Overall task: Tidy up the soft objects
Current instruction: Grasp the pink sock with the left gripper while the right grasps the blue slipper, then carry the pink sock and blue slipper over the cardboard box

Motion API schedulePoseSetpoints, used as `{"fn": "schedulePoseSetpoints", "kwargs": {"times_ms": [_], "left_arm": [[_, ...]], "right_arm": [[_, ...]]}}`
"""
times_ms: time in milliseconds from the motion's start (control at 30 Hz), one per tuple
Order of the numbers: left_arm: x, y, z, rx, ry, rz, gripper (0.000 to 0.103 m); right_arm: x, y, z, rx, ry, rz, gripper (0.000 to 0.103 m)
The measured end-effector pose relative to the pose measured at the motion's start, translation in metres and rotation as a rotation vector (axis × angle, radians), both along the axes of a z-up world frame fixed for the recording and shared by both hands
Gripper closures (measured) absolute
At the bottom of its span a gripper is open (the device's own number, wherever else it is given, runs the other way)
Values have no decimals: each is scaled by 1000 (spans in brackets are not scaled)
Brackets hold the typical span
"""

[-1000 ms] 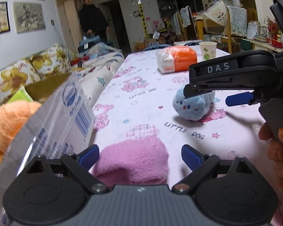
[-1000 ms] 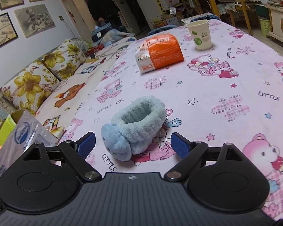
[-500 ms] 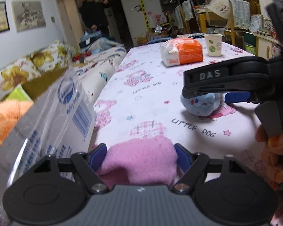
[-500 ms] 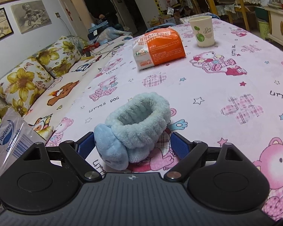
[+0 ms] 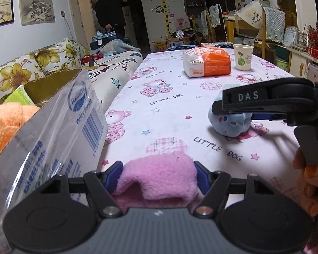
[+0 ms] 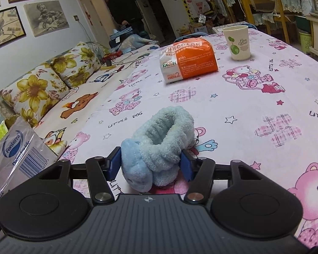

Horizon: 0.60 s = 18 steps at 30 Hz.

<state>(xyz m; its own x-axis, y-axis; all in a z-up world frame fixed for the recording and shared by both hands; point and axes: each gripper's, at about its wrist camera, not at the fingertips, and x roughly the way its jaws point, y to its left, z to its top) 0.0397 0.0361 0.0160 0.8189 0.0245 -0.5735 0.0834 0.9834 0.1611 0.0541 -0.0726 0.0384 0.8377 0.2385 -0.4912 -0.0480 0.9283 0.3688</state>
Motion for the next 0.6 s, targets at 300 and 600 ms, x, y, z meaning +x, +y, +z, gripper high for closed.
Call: {"fn": "schedulePoseSetpoints", "kwargs": {"times_ms": [300, 600], "left_arm": [[-1, 4, 6, -42, 1, -7, 37], [-6, -2, 10, -88, -11, -40, 38]], "right_arm": [[-7, -2, 3, -44, -9, -9, 37], [-22, -13, 7, -91, -20, -18, 37]]}}
